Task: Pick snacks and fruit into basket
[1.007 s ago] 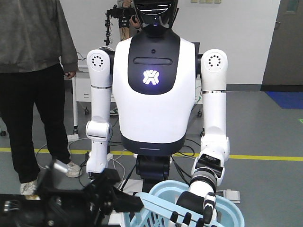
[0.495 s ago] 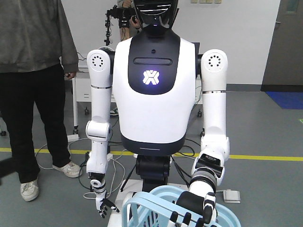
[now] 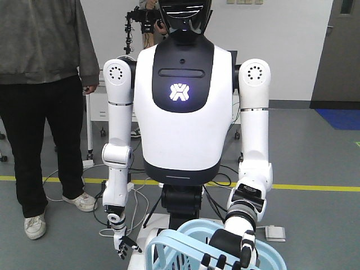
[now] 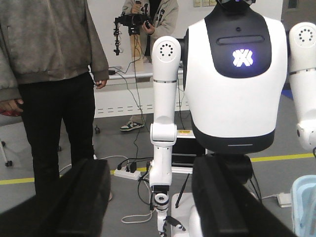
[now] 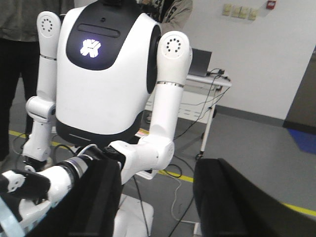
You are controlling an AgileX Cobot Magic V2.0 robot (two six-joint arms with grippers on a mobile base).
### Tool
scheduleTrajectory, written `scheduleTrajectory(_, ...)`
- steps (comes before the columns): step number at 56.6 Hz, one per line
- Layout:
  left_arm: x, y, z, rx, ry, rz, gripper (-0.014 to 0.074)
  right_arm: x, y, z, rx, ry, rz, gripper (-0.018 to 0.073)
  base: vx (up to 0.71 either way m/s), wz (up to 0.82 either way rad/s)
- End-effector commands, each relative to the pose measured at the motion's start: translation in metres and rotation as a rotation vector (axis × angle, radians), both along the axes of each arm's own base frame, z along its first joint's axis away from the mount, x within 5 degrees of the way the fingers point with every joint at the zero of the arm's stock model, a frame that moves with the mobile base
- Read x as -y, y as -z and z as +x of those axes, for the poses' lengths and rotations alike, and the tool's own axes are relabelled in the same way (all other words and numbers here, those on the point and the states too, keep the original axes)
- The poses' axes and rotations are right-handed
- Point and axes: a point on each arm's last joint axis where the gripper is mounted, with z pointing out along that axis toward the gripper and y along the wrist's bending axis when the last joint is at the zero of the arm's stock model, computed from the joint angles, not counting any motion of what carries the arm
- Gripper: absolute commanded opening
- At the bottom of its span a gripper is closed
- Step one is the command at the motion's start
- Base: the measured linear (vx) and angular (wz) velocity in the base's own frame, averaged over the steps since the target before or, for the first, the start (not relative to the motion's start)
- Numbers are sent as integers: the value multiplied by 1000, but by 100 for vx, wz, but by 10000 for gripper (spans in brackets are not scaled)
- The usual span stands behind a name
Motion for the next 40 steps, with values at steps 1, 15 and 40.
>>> scheduleTrajectory(1, 2, -10, 0, 75, 30, 19, 488, -1, -14, 0, 115, -4, -65, 398, 0, 0)
scheduleTrajectory(15, 2, -10, 0, 72, 27, 20, 488, -1, -14, 0, 115, 0, -67, 398, 0, 0)
scheduleTrajectory(40, 2, -10, 0, 72, 27, 20, 488, -1, -14, 0, 115, 0, -67, 398, 0, 0)
